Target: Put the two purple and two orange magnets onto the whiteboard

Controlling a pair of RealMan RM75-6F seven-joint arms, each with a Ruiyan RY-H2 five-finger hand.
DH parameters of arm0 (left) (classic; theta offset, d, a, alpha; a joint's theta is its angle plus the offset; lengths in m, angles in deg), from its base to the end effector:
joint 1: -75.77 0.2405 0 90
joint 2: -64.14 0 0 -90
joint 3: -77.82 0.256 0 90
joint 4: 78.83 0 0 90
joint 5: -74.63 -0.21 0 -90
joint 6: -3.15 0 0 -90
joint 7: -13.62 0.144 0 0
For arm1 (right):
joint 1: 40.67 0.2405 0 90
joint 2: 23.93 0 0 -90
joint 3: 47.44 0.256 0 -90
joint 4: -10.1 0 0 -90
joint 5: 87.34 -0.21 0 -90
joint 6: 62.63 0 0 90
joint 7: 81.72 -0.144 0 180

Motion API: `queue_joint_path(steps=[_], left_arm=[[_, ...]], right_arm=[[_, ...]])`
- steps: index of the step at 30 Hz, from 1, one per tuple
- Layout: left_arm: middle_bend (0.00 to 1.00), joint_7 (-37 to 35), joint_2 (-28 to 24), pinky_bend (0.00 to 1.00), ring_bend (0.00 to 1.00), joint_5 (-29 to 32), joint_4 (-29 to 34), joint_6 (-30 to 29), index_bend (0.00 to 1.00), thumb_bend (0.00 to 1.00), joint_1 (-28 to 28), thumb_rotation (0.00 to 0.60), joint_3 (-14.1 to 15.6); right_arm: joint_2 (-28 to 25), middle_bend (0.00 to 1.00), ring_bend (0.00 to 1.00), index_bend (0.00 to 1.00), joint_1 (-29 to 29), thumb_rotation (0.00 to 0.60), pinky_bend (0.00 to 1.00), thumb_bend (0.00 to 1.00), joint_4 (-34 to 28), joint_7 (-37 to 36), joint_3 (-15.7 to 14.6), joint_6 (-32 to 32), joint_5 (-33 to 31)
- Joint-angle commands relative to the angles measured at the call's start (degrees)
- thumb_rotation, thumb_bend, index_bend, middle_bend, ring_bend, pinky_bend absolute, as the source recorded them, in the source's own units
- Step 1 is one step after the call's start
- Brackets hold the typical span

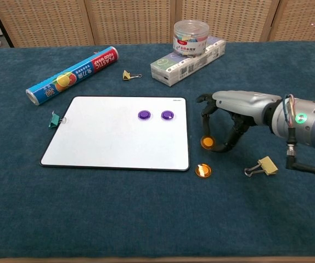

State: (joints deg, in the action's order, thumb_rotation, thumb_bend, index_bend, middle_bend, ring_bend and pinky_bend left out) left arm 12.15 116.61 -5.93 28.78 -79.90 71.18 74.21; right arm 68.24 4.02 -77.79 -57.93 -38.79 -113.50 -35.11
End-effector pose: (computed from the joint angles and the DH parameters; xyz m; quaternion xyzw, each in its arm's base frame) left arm -0.2835 0.1781 0.1980 -0.5570 -0.4408 -0.3930 0.5839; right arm -0.1378 -0.3222 -0.0535 0.7494 -0.4524 0.3198 0.3626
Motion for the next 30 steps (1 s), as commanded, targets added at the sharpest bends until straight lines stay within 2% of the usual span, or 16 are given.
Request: queue_joint_path(steps=[1,9,19,30], left_arm=[[0.0,0.1,0.0,0.0,0.0,0.0,0.0,0.0,0.0,0.07,0.0,0.6,0.0],[0.0,-0.2,-0.1,0.0,0.0,0.0,0.0,0.1,0.0,0.07,0.0,0.6,0.0],[0.0,-1.9,-0.8,0.0,0.0,-0.1,-0.3,0.5,0.0,0.07,-0.1,0.6,0.0],[0.0,-3.9,-1.7,0.0,0.0,-0.5,-0.5,0.5,0.0,0.07,0.0,0.6,0.1]], right_arm=[[0.9,0.0,0.0,0.55,1.5,0.6,0.0,0.28,-0.3,0.7,1.4,0.3,-1.0],[5.0,0.0,0.0,0.55,6.3,0.6,0.0,0.28,1.1,3.8,4.9,1.1,-5.4],[13.3,0.0,0.0,0.56,13.4,0.6,0.0,0.28,7.6,8.6,7.9,1.3,-13.8],[16.0,0.0,0.0,0.55,15.9,0.6,0.0,0.28,9.9,10.9,7.7,0.4,-17.8]])
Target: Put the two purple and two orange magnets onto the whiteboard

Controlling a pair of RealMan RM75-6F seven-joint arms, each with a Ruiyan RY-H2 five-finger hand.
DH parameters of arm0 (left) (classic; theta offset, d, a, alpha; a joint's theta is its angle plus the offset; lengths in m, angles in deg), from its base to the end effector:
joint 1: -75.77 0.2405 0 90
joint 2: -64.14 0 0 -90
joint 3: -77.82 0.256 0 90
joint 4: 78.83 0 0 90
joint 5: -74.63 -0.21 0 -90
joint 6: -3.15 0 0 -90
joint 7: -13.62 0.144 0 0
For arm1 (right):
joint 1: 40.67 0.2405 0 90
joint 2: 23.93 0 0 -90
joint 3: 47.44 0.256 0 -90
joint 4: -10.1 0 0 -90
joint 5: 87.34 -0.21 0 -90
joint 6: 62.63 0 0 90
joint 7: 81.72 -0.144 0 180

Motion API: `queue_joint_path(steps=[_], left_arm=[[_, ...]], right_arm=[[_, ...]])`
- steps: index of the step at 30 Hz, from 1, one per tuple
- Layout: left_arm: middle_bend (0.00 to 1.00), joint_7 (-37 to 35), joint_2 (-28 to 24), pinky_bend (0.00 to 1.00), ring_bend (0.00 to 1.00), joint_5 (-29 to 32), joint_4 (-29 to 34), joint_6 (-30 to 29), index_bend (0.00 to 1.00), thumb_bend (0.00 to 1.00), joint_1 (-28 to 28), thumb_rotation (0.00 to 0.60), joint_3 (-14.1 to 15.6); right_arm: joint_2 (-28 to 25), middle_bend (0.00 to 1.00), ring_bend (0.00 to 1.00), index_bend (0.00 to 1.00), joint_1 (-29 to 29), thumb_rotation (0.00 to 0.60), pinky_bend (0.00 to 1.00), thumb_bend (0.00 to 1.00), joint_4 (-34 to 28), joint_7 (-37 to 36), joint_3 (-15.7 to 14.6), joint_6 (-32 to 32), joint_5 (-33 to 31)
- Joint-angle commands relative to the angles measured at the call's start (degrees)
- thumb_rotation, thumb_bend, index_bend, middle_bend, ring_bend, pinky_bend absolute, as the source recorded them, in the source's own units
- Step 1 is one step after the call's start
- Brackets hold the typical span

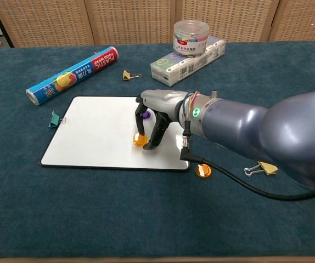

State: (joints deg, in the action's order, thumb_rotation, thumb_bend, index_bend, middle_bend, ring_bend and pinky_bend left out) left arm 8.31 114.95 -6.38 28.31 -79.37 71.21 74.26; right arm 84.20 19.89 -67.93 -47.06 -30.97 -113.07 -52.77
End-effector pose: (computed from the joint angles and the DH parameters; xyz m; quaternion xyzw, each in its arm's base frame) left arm -0.2859 0.1780 0.2057 -0.5526 -0.4496 -0.4009 0.5759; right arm -0.0320 -0.3389 -0.1212 0.7559 -0.4591 0.3268 0.3333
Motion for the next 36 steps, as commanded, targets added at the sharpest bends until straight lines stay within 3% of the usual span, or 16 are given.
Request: queue_joint_path(steps=[1,7,13,21,28,36], left_arm=[[0.0,-0.2,-0.1,0.0,0.0,-0.1,0.0,0.0,0.0,0.07,0.0,0.6,0.0],[0.0,-0.4,-0.2,0.0,0.0,-0.2,0.0,-0.1,0.0,0.07,0.1,0.6,0.1],[0.0,-0.6,-0.3,0.0,0.0,-0.4,0.0,-0.2,0.0,0.07,0.1,0.6,0.1],[0.0,-0.4,-0.3,0.0,0.0,-0.5,0.0,0.0,0.0,0.07,0.1,0.6,0.2],[0.0,0.6,0.1,0.0,0.0,-0.8,0.2,0.1,0.0,0.07,-0.1,0.6,0.4],[0.0,1.0,0.3,0.0,0.0,-0.8,0.2,-0.2,0.0,0.07,0.0,0.6,0.4]], right_arm=[[0.0,0.0,0.0,0.54,0.1,0.6,0.0,0.28,0.1,0.1,-0.2,-0.1,-0.1],[-0.4,0.0,0.0,0.42,0.2,0.6,0.0,0.28,-0.2,0.0,-0.8,0.1,0.1],[-1.8,0.0,0.0,0.42,-0.2,0.6,0.0,0.28,-2.6,-0.5,-1.1,-0.6,1.0],[-7.4,0.0,0.0,0.44,-2.3,0.6,0.0,0.28,-10.7,-0.5,-2.4,-3.8,4.3],[-16.9,0.0,0.0,0.42,-8.5,0.6,0.0,0.28,-21.5,-1.9,-10.0,-7.4,12.6],[-19.4,0.0,0.0,0.38,-13.1,0.6,0.0,0.28,-23.7,-4.3,-14.8,-9.5,18.3]])
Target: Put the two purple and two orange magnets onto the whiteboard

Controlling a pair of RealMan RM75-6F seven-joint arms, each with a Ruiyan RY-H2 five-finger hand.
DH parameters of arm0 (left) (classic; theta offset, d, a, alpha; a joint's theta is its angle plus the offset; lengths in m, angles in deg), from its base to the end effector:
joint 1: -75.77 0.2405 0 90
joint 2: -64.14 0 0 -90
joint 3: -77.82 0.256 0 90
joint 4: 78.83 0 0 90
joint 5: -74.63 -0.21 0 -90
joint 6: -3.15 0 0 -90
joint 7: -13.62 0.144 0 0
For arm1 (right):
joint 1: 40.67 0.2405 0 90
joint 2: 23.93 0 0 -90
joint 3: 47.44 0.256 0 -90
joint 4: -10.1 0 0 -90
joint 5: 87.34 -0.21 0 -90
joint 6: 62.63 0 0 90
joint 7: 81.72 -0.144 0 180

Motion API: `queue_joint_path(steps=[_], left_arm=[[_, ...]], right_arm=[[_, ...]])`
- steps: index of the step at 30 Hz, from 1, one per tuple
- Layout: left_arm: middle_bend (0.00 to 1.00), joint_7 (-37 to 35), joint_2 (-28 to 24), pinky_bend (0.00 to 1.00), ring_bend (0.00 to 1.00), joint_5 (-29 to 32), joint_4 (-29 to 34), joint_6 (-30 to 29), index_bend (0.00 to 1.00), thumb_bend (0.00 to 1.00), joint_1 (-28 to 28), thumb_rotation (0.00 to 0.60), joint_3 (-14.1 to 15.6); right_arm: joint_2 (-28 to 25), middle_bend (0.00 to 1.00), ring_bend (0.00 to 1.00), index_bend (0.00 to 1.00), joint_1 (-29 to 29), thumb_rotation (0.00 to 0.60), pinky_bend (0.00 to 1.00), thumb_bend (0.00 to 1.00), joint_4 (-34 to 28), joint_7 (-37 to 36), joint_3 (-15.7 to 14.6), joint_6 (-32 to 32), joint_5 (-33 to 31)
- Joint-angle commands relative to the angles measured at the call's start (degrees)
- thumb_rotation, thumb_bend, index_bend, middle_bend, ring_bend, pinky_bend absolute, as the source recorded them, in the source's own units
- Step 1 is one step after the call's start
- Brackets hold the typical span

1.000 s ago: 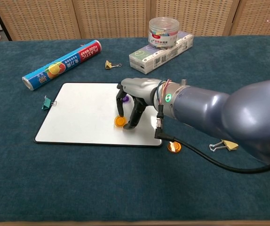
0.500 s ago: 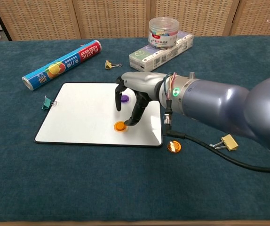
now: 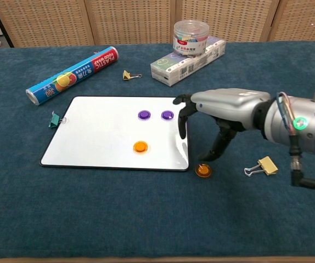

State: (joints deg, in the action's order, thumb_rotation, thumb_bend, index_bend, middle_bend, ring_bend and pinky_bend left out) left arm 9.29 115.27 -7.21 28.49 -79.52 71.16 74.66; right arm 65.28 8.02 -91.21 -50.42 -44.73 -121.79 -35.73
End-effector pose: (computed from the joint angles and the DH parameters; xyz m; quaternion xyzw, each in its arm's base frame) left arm -0.2836 0.1769 0.2025 -0.5601 -0.4456 -0.3991 0.5731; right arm -0.1014 -0.2831 -0.0441 0.7904 -0.3996 0.3224 0.3341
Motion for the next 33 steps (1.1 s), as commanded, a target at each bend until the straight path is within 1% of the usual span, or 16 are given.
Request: queue_joint_path(steps=[1,4,12,21,33], left_arm=[[0.0,0.0,0.0,0.0,0.0,0.0,0.0,-0.1,0.0,0.07,0.0,0.6,0.0],[0.0,0.0,0.0,0.0,0.0,-0.1,0.0,-0.2,0.0,0.07,0.1,0.6,0.0],[0.0,-0.5,-0.1,0.0,0.0,-0.5,-0.1,-0.4,0.0,0.07,0.2,0.6,0.1],[0.0,-0.5,-0.2,0.0,0.0,-0.6,-0.1,-0.3,0.0,0.07,0.2,0.6,0.2],[0.0,-0.2,0.0,0.0,0.0,-0.6,0.0,-0.4,0.0,0.07,0.2,0.6,0.2]], right_arm=[[-0.4,0.0,0.0,0.38,-1.5,0.6,0.0,0.28,-0.3,-1.2,-1.2,-0.8,1.5],[0.0,0.0,0.0,0.38,-2.3,0.6,0.0,0.28,0.6,-1.7,-1.6,-0.4,1.5],[1.6,0.0,0.0,0.38,-3.4,0.6,0.0,0.28,2.8,-2.0,-1.5,0.2,0.9],[2.2,0.0,0.0,0.39,-4.7,0.6,0.0,0.28,3.0,-3.0,-1.3,0.4,2.0],[4.3,0.0,0.0,0.4,-5.7,0.6,0.0,0.28,5.3,-3.6,-0.8,1.0,2.7]])
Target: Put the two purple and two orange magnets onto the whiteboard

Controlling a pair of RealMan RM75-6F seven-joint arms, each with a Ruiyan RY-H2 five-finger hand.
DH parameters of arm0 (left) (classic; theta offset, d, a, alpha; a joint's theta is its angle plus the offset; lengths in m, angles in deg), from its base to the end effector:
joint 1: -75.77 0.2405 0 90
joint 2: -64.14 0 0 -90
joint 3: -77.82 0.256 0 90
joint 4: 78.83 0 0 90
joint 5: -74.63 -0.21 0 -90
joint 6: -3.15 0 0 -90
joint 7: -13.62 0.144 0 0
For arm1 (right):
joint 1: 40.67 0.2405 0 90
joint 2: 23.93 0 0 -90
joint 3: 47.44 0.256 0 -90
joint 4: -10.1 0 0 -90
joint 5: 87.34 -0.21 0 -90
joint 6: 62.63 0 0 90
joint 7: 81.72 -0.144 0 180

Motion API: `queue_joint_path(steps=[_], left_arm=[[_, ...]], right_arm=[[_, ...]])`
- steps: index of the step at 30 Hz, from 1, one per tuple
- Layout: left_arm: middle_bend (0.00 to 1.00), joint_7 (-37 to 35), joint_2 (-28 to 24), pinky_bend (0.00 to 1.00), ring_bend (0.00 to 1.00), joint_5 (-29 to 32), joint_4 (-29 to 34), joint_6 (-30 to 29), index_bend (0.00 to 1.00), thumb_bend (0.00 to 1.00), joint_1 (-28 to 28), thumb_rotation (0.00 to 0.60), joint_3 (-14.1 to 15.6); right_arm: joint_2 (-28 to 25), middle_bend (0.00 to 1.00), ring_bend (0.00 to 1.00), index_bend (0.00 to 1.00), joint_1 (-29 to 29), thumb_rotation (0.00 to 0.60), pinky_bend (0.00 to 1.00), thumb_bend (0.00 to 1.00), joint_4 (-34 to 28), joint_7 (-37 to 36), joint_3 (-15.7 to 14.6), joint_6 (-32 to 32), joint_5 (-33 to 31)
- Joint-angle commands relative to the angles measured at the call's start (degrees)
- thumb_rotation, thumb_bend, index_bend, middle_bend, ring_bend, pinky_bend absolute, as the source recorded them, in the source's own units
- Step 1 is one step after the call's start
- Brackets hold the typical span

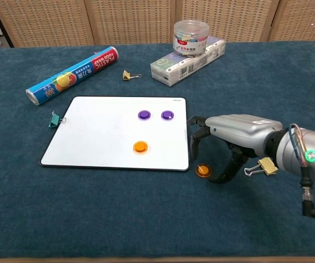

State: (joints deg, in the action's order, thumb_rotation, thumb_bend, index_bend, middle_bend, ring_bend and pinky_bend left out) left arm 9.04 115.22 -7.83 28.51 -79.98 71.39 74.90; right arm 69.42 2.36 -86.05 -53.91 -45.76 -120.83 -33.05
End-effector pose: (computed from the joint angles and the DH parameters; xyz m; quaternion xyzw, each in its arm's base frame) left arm -0.2829 0.1750 0.2028 -0.5609 -0.4444 -0.4016 0.5715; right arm -0.1303 -0.2693 -0.0652 0.7716 -0.4418 0.3127 0.3342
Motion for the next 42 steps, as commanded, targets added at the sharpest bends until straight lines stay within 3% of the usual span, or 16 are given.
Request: queue_joint_path(steps=[1,42], left_arm=[[0.0,0.0,0.0,0.0,0.0,0.0,0.0,0.0,0.0,0.07,0.0,0.6,0.0],[0.0,-0.5,-0.1,0.0,0.0,0.3,-0.1,0.0,0.0,0.07,0.0,0.6,-0.1]], right_arm=[[0.3,0.0,0.0,0.4,-0.1,0.6,0.0,0.28,0.3,-0.2,0.3,0.2,0.0],[2.1,0.0,0.0,0.45,-0.7,0.6,0.0,0.28,3.6,-0.1,2.1,3.8,-2.2]])
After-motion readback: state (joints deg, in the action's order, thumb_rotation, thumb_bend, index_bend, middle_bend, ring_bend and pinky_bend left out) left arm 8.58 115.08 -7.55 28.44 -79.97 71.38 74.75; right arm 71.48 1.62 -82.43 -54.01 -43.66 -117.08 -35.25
